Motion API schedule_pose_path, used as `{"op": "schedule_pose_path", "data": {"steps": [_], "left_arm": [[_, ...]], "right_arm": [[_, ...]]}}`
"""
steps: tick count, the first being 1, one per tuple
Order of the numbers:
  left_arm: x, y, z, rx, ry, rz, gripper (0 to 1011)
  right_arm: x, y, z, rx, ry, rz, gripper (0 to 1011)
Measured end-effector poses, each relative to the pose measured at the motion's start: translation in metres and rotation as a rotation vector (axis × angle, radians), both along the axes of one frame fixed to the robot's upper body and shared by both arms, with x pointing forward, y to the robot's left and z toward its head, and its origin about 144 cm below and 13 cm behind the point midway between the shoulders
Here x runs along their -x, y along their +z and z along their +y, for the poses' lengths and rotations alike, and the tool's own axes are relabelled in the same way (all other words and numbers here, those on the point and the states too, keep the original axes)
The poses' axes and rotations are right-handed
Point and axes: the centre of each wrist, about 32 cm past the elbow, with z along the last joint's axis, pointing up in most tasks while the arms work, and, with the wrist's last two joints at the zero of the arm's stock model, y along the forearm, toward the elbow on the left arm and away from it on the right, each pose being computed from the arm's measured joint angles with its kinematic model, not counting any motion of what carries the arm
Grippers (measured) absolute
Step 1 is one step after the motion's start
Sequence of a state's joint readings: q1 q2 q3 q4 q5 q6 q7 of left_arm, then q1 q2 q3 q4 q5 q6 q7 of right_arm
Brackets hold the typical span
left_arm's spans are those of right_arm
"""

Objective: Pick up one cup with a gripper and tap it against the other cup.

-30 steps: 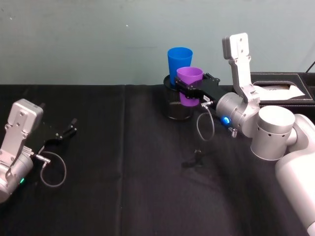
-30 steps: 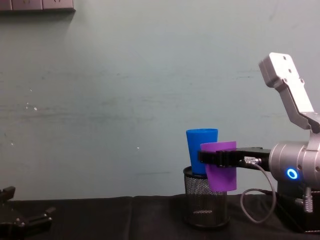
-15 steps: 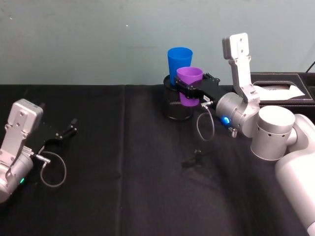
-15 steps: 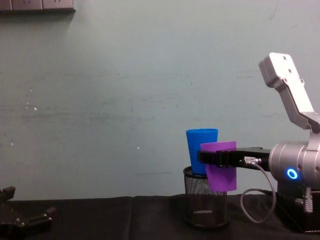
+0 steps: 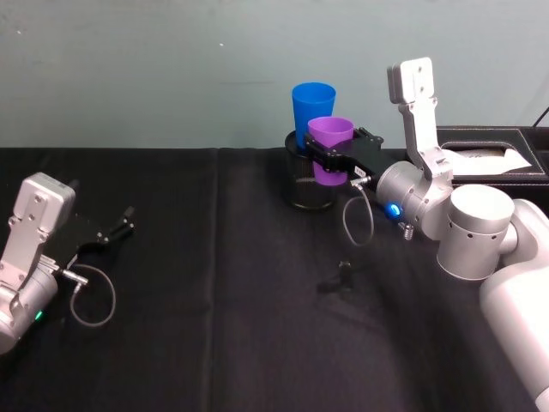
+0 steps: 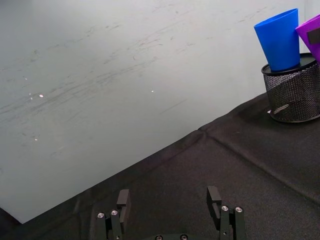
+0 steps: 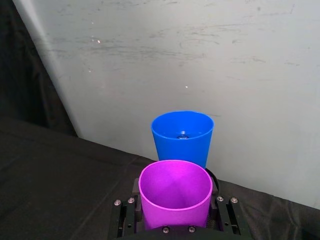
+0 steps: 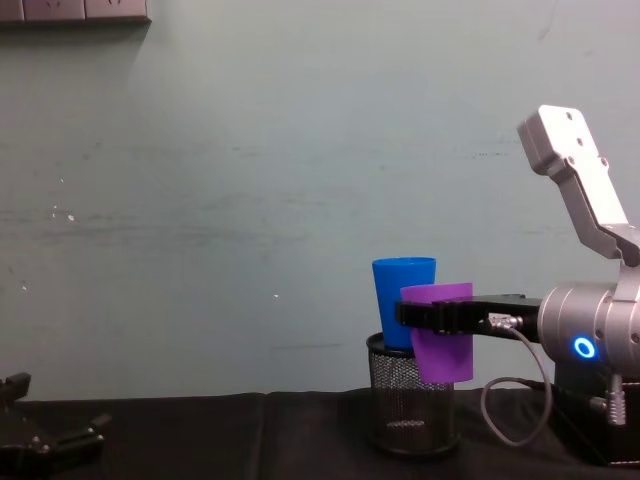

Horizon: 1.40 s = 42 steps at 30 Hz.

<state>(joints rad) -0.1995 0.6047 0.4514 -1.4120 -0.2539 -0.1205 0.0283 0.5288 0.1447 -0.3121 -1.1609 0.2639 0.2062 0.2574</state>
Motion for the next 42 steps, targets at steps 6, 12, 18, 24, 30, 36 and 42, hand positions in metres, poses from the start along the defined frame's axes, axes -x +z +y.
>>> {"op": "schedule_pose_path", "data": {"steps": [6,12,18,24,30,36,42], "left_arm": [[0.0,0.0,0.0,0.0,0.0,0.0,1000],[0.0,0.0,0.0,0.0,0.0,0.0,1000],[0.0,0.0,0.0,0.0,0.0,0.0,1000],[0.0,0.0,0.0,0.0,0.0,0.0,1000],[0.0,0.0,0.0,0.0,0.0,0.0,1000],[0.0,0.0,0.0,0.0,0.0,0.0,1000],[0.0,0.0,0.0,0.0,0.0,0.0,1000]], "right_arm": [[0.0,0.0,0.0,0.0,0.0,0.0,723],[0.0,0.0,0.0,0.0,0.0,0.0,723],[0.0,0.0,0.0,0.0,0.0,0.0,723],[0.0,0.0,0.0,0.0,0.0,0.0,722],[0.0,0.0,0.0,0.0,0.0,0.0,723],[0.0,0.0,0.0,0.0,0.0,0.0,723],[0.0,0.0,0.0,0.0,0.0,0.0,723]]}}
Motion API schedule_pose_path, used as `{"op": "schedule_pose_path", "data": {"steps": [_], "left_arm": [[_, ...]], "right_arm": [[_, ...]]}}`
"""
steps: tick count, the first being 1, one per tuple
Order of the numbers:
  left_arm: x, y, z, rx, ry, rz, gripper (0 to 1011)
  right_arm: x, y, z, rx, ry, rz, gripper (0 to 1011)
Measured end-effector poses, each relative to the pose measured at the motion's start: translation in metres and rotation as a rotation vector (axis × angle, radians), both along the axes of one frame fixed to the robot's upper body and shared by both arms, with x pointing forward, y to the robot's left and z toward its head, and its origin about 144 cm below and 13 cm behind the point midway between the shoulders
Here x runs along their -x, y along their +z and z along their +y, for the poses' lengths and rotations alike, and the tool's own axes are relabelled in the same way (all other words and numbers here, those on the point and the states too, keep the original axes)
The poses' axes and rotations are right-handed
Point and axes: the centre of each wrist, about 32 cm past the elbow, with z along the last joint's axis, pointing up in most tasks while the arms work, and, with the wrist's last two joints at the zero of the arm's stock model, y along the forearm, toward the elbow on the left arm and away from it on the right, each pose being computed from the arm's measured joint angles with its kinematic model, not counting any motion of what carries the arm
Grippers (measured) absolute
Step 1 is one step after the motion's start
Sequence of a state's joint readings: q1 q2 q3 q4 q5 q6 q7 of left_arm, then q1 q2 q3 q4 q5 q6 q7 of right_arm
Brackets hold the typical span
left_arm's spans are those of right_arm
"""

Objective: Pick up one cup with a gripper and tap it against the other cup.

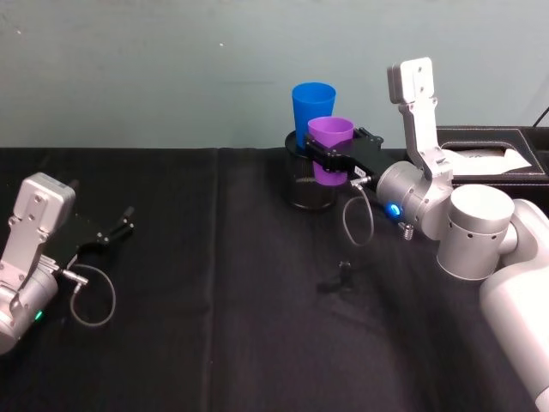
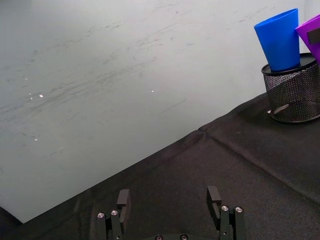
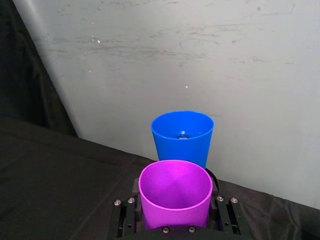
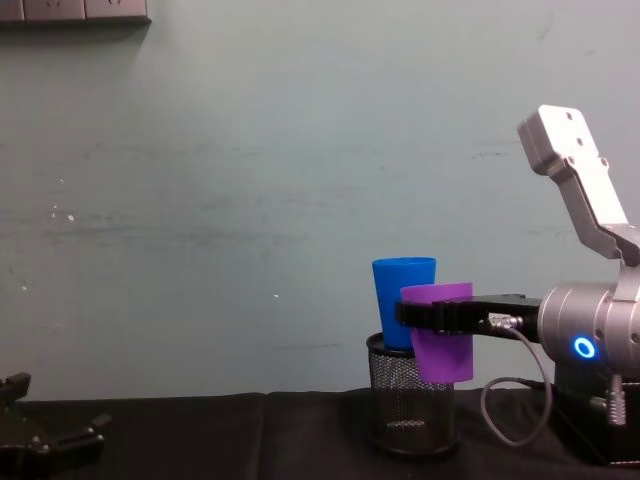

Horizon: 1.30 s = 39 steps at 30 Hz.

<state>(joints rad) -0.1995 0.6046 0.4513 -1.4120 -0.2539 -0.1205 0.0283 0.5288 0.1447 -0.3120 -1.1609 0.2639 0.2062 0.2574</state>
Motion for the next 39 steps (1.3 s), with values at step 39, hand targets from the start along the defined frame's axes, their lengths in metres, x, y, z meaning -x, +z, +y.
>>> {"op": "schedule_pose_path", "data": {"steps": [39], "left_arm": [[0.0,0.0,0.0,0.0,0.0,0.0,1000]], "right_arm": [[0.049,-0.008,-0.012,0.023,0.104,-0.027,723]]}}
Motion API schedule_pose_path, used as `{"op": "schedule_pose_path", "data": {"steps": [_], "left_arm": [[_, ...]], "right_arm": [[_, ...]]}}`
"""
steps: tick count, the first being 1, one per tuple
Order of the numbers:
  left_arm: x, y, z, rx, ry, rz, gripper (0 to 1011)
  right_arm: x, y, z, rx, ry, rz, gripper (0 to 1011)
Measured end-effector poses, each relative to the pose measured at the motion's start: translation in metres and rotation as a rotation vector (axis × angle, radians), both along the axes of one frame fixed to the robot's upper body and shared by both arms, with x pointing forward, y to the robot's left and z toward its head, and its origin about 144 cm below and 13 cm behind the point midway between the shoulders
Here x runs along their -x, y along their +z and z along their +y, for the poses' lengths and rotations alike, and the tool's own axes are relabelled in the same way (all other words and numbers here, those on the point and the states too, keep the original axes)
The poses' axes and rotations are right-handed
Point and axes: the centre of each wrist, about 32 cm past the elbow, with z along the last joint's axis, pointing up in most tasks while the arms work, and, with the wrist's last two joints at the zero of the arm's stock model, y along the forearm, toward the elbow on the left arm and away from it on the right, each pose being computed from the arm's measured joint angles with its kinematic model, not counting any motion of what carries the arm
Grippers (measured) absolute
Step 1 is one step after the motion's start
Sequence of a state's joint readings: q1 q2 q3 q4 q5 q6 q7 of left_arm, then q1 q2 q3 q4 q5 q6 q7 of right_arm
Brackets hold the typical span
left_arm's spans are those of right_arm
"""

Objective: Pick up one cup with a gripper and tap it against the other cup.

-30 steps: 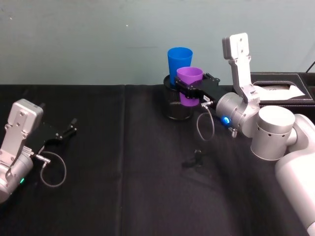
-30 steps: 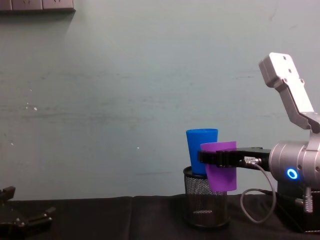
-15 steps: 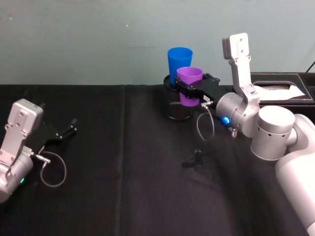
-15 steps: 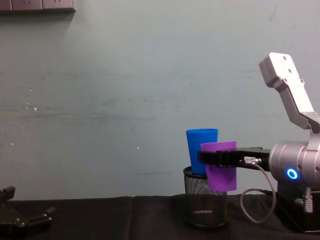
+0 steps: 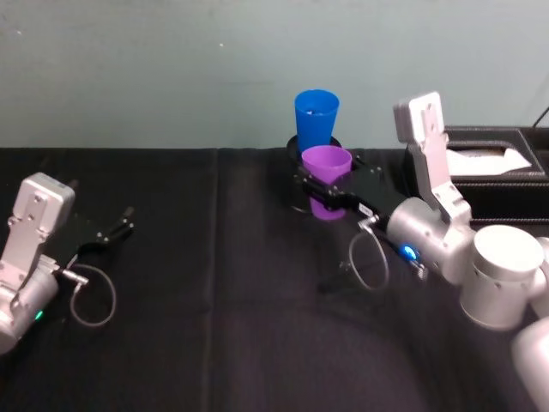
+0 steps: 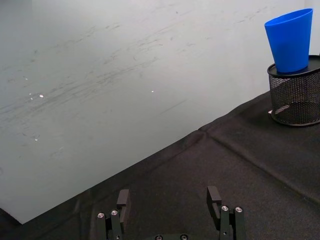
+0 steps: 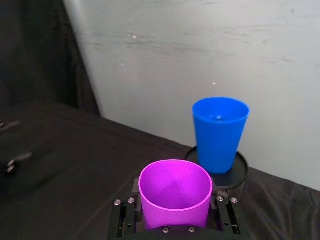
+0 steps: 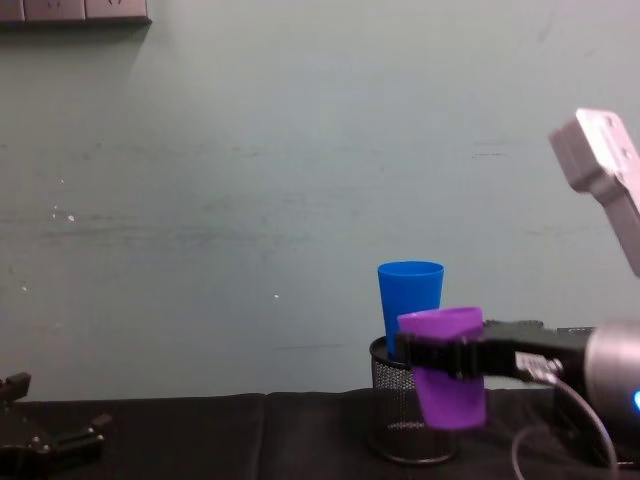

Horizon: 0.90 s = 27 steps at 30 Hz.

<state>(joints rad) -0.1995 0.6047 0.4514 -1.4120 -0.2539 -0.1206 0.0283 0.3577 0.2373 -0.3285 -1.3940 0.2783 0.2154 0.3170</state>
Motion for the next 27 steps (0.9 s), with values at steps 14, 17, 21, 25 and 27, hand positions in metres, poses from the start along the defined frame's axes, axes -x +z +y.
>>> {"op": "schedule_pose_path", "data": {"steps": [14,17,21,25,27], "left_arm": [[0.0,0.0,0.0,0.0,0.0,0.0,1000],[0.0,0.0,0.0,0.0,0.0,0.0,1000],[0.0,0.0,0.0,0.0,0.0,0.0,1000],[0.0,0.0,0.0,0.0,0.0,0.0,1000],[0.0,0.0,0.0,0.0,0.0,0.0,1000]], "right_arm": [[0.045,-0.071,-0.002,-0.019,-0.005,-0.177,722],[0.045,-0.077,-0.004,-0.02,-0.002,-0.151,723],[0.044,-0.081,-0.005,-0.014,0.012,-0.106,723],[0.042,-0.085,-0.004,-0.002,0.037,-0.052,722],[0.041,-0.086,-0.004,0.003,0.041,-0.039,723]]}}
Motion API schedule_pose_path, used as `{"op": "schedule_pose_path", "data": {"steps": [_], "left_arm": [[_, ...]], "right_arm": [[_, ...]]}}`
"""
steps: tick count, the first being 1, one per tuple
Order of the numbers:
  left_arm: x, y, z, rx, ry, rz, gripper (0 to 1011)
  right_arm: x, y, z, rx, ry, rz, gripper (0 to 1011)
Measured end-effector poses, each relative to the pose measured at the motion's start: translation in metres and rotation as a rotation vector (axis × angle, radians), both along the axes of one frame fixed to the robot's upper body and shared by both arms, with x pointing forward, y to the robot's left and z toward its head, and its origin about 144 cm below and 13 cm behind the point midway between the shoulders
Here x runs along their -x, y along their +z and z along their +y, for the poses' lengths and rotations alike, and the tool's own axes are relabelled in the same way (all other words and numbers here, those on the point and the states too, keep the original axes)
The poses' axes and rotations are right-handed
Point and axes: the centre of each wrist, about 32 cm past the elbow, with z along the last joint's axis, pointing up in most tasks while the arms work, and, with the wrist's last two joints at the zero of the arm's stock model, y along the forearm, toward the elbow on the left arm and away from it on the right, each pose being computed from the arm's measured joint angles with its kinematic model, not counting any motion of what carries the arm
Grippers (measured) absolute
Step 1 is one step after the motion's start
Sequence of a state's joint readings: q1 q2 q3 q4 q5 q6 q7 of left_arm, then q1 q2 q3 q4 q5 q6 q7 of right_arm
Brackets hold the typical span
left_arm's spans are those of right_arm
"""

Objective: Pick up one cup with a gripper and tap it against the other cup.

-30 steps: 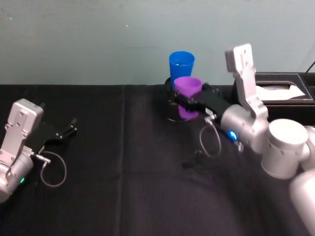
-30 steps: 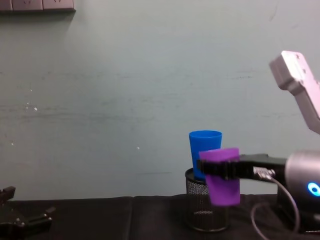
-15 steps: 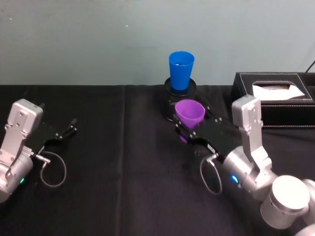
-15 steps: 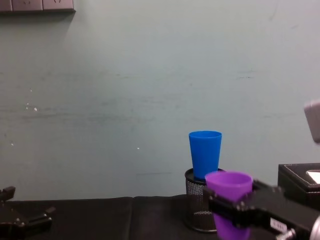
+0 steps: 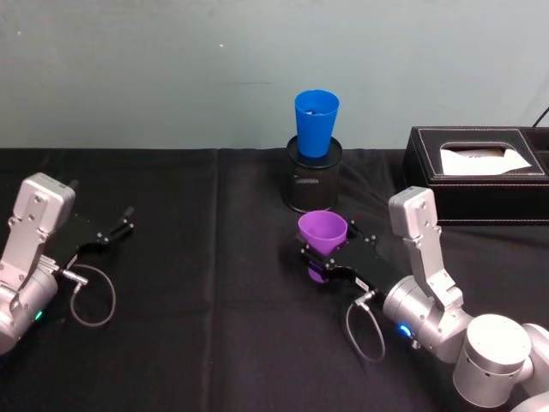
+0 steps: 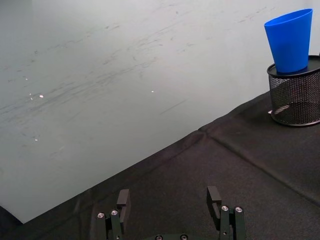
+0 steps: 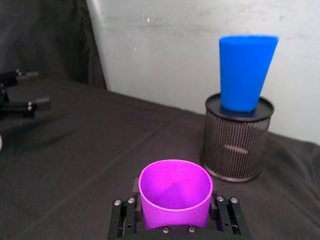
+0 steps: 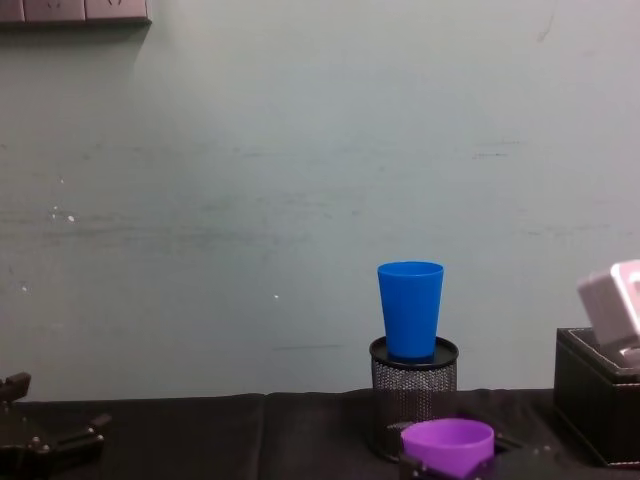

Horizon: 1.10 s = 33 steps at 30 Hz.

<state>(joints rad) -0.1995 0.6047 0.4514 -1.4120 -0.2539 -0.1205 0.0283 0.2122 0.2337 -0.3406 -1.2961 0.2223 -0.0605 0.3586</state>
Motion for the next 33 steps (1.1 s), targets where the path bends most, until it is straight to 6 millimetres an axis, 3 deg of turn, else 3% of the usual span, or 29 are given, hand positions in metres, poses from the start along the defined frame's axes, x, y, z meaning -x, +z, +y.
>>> {"op": "schedule_pose_path", "data": {"steps": [6,13,23,33], "left_arm": [[0.0,0.0,0.0,0.0,0.0,0.0,1000],[0.0,0.0,0.0,0.0,0.0,0.0,1000],[0.0,0.0,0.0,0.0,0.0,0.0,1000],[0.0,0.0,0.0,0.0,0.0,0.0,1000]], "right_arm": [[-0.001,0.0,0.0,0.012,-0.002,0.026,802],[0.001,0.013,-0.001,-0.032,-0.009,-0.008,997],[0.017,0.051,-0.015,-0.133,-0.135,-0.137,1002],[0.017,0.05,-0.03,0.004,-0.442,-0.099,1002]]}}
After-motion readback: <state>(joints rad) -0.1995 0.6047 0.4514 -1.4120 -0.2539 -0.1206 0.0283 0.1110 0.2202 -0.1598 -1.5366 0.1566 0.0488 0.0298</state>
